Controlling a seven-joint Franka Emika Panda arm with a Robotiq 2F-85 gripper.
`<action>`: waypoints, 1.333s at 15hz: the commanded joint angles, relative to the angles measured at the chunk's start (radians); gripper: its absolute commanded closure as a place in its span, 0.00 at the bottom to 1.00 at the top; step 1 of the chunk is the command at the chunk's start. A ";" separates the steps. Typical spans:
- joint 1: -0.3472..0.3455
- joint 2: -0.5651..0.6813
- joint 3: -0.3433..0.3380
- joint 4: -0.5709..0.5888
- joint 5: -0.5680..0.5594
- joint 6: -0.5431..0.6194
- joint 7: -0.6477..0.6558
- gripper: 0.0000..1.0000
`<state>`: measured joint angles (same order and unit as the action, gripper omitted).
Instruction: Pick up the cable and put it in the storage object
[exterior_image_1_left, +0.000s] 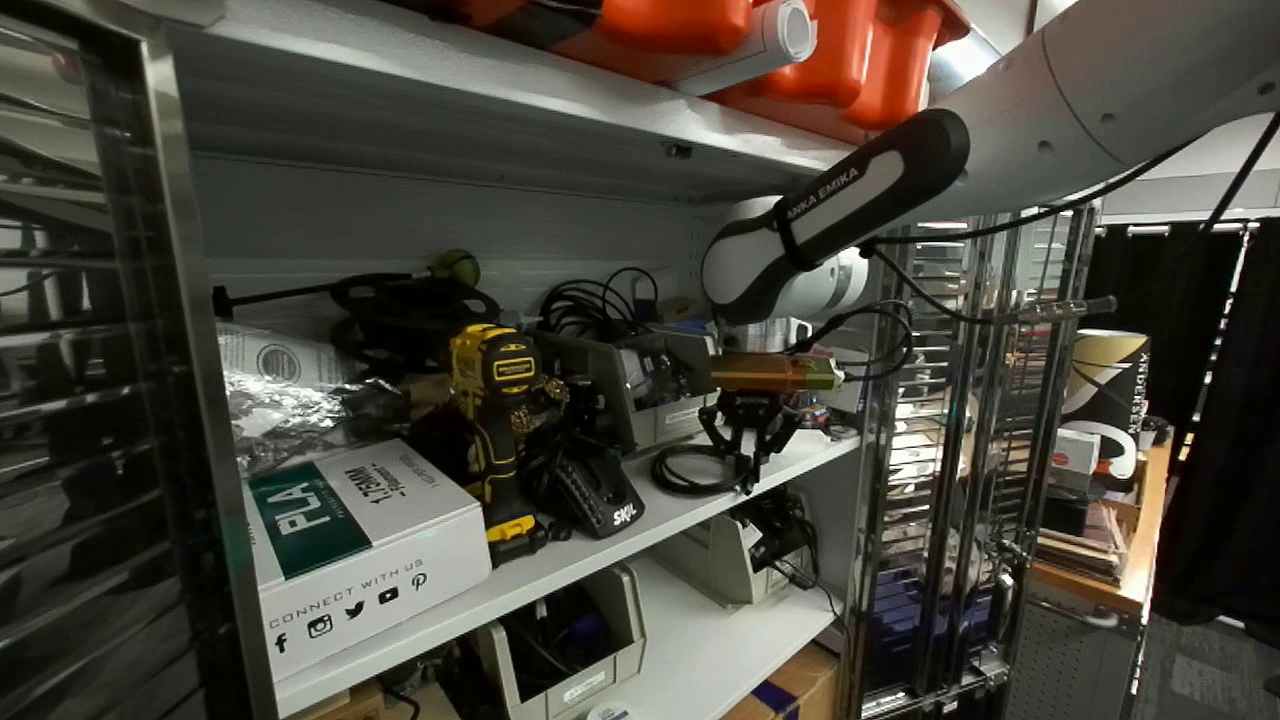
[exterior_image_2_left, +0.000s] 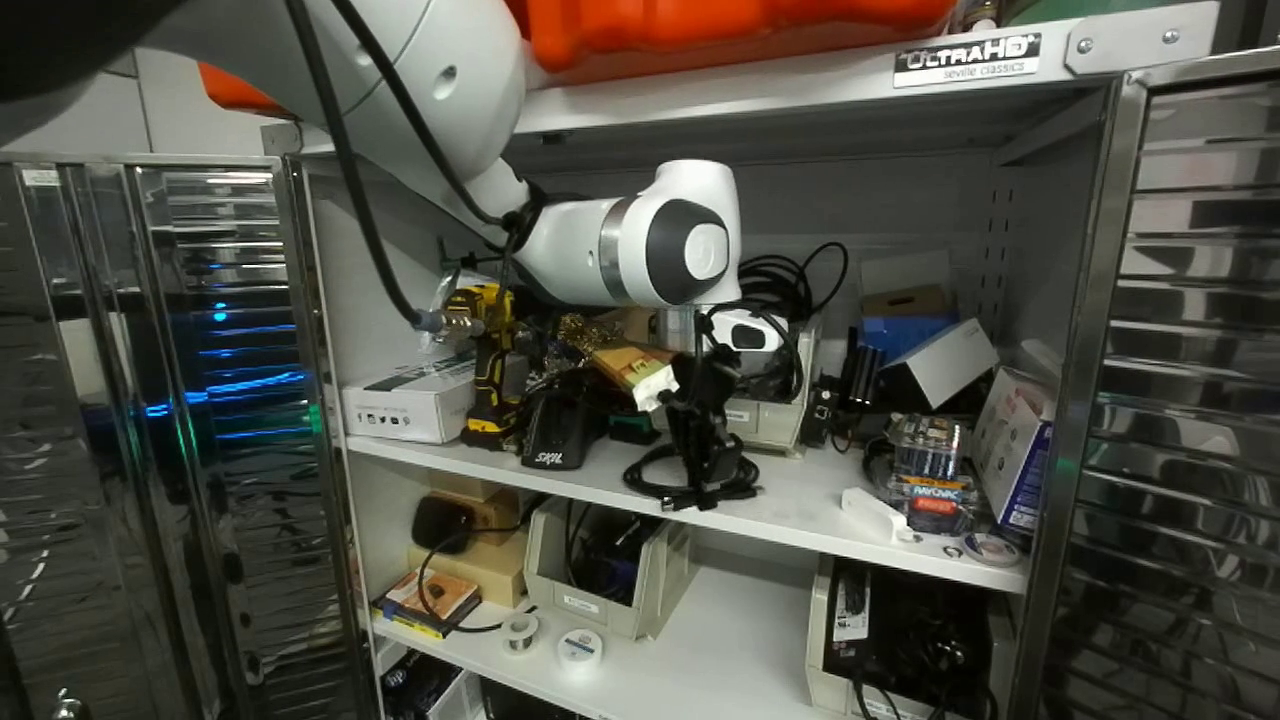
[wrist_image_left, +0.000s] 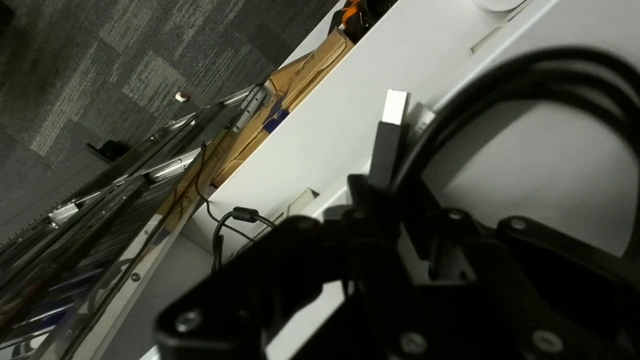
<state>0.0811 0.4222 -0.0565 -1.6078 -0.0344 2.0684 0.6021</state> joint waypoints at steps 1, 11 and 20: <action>0.013 -0.093 0.009 -0.090 -0.001 0.002 -0.034 0.85; 0.022 -0.420 0.031 -0.478 -0.147 0.320 0.035 0.82; -0.071 -0.433 0.031 -0.486 -0.542 0.669 0.453 0.83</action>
<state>0.0436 -0.0121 -0.0272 -2.1041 -0.4495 2.6268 0.9242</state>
